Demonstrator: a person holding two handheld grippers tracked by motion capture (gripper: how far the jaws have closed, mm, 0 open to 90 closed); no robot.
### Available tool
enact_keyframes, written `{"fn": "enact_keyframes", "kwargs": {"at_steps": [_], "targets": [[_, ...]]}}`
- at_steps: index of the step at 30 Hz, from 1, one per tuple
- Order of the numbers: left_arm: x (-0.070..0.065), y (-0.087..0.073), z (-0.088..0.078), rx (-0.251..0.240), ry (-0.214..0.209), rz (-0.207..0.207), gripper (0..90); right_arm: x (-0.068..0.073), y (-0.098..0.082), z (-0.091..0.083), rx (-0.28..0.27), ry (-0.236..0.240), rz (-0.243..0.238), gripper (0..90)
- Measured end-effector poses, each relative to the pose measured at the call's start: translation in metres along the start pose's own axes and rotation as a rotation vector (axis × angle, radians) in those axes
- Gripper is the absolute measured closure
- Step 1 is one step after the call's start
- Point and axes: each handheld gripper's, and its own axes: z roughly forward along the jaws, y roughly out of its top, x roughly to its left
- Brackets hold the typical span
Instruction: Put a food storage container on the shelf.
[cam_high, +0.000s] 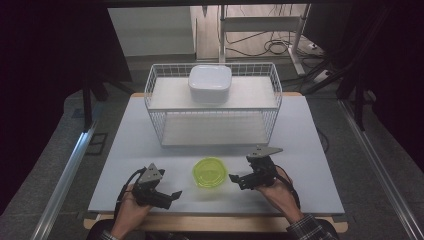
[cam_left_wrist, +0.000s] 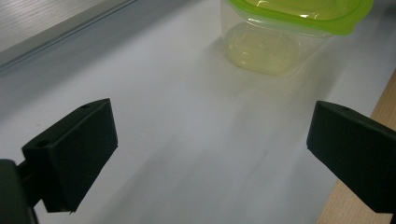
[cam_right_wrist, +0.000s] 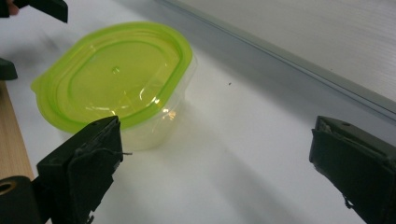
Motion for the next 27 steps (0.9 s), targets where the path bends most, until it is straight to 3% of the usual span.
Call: {"fn": "enact_keyframes", "kwargs": {"at_steps": [6, 16, 22, 23, 27], "targets": [[0.0, 0.0, 0.001, 0.003, -0.003, 0.0, 1.5, 0.003, 0.006, 0.003, -0.013, 0.027, 0.011, 2.3], [0.0, 0.0, 0.002, 0.012, 0.001, 0.008, 1.6, 0.008, 0.018, 0.008, 0.003, 0.057, 0.04, 19.9], [0.0, 0.0, 0.002, 0.013, 0.002, 0.008, 1.6, 0.001, 0.021, 0.009, -0.009, 0.099, 0.104, 27.8], [0.0, 0.0, 0.002, 0.014, 0.002, 0.008, 1.6, -0.001, 0.022, 0.011, 0.003, 0.116, 0.134, 30.3], [0.0, 0.0, 0.003, 0.016, 0.002, 0.008, 1.6, -0.006, 0.022, 0.018, 0.037, 0.131, 0.175, 34.3]]}}
